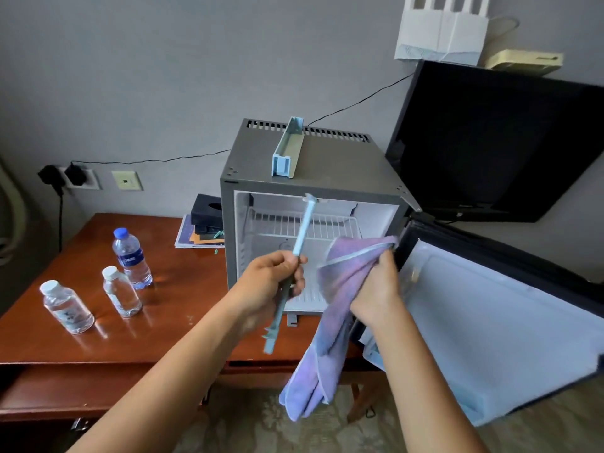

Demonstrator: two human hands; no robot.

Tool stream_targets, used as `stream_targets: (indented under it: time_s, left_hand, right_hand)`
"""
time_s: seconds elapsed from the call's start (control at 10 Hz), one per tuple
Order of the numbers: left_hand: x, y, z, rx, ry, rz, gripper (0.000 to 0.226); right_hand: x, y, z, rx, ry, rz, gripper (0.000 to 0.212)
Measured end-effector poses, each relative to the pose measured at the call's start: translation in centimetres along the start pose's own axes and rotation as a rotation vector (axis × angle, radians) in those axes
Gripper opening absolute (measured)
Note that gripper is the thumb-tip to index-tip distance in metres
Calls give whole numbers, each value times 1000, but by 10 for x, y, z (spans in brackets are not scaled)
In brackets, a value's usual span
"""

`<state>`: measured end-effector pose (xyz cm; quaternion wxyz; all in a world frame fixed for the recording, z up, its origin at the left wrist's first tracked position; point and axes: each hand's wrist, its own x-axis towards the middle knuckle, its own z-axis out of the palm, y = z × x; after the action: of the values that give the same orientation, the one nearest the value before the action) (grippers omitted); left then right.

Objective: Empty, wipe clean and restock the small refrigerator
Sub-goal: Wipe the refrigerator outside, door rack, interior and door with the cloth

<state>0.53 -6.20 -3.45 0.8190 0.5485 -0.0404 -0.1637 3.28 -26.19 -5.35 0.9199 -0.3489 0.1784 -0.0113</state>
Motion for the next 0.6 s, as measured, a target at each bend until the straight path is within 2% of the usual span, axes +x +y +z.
stream_targets:
  time_s: [0.1,0.2,0.3,0.4,0.5,0.6]
  left_hand:
    - [22,5,11,-281,85,36,24]
    - [36,5,18,-415,120,38,24]
    - [32,5,16,-312,119,9,24]
    - [27,9,1,366,206,97,9]
    - [23,13,-19,1362,417,536,55]
    - [10,25,-18,1782,48,942,52]
  right_hand:
    - [-12,49,10,-288,-93,71,46]
    - [-44,50,30,-1337,135,-398,23]
    - [-56,80,11,-1245,-138,-309,31]
    - [-56,63,6,-1358,-153,-286,41]
    - [-53,48,-1,-1404,-211,-88,53]
    - [-57,37,2,-1465,-339,19,53]
